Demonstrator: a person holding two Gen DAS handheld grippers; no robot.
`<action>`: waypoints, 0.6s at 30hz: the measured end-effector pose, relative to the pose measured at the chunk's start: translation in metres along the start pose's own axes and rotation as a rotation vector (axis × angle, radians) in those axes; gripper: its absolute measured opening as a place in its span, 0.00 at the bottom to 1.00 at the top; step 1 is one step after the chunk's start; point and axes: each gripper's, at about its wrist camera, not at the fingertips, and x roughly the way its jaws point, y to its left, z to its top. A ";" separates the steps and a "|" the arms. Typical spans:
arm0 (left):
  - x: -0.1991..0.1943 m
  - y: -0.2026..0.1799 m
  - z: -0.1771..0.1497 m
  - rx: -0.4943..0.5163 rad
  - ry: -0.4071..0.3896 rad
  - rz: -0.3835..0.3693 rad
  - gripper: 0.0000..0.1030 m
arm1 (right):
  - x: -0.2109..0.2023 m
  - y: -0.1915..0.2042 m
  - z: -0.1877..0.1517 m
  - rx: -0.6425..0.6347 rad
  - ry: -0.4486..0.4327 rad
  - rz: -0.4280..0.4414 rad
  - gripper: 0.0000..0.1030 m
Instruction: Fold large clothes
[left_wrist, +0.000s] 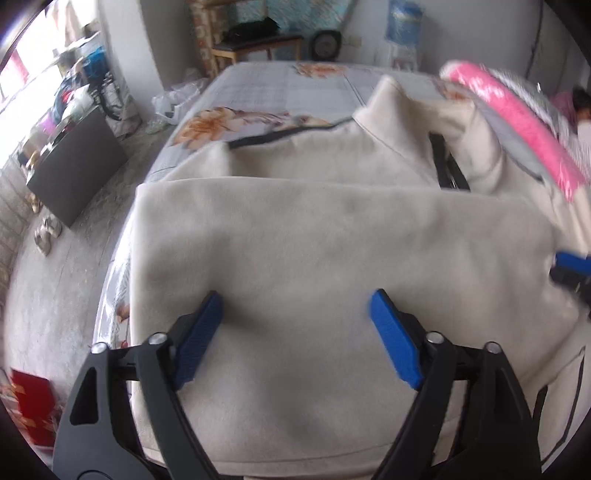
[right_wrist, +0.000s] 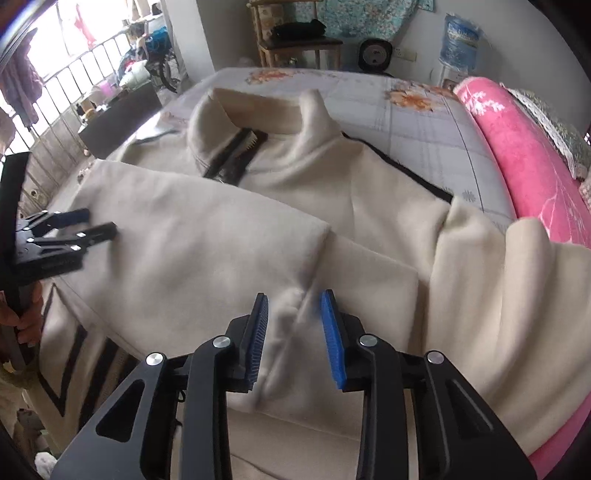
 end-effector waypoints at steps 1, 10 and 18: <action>0.000 0.001 -0.001 0.011 -0.001 -0.008 0.80 | -0.002 -0.004 -0.005 0.005 -0.022 0.020 0.29; -0.001 -0.002 -0.008 0.006 -0.021 0.015 0.88 | -0.019 -0.002 -0.035 -0.015 -0.068 -0.052 0.51; -0.002 -0.005 -0.012 0.006 -0.041 0.013 0.92 | -0.015 -0.030 -0.047 0.141 -0.128 -0.033 0.78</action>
